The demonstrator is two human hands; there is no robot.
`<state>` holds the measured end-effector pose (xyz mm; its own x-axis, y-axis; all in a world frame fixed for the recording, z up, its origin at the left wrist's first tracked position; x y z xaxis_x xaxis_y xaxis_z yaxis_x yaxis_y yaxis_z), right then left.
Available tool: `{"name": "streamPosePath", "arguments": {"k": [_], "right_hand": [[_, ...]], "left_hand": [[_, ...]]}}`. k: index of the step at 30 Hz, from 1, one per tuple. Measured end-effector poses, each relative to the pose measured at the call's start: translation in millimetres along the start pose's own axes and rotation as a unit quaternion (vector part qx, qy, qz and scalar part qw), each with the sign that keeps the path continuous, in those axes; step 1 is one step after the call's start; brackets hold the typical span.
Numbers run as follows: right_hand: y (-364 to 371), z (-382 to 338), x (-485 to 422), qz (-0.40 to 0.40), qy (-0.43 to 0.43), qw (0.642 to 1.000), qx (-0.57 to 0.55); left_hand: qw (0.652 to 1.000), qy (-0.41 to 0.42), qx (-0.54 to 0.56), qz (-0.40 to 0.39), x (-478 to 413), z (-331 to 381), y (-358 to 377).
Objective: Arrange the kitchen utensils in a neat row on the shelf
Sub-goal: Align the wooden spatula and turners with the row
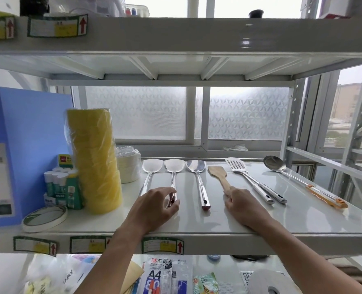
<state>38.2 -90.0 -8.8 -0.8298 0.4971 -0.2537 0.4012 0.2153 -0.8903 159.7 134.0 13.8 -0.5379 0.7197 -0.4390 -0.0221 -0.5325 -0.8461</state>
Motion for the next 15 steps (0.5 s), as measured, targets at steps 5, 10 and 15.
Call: {"name": "streamPosePath", "arguments": {"k": [5,10,15], "right_hand": [[-0.7,-2.0,0.4,0.003,-0.002,1.0,-0.001],[-0.5,-2.7,0.7,0.005,-0.008,1.0,-0.003],[-1.9,-4.0,2.5,0.008,-0.007,1.0,-0.002]], "left_hand": [[1.0,0.005,0.002,0.001,-0.1,0.5,-0.1],[1.0,0.007,0.003,0.002,-0.3,1.0,-0.7],[1.0,0.01,0.004,0.005,0.6,1.6,-1.6]]}}
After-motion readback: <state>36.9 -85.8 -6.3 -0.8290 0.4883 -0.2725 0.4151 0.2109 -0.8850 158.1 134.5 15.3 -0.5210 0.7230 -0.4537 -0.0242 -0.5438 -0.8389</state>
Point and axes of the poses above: each hand's wrist, its own x-axis away from the middle knuckle, its own y-axis out of the palm, z = x × y, the point moved 9 cm from there along -x, towards the middle knuckle, and after that the axes turned 7 degrees about -z, right-handed, at the moved point
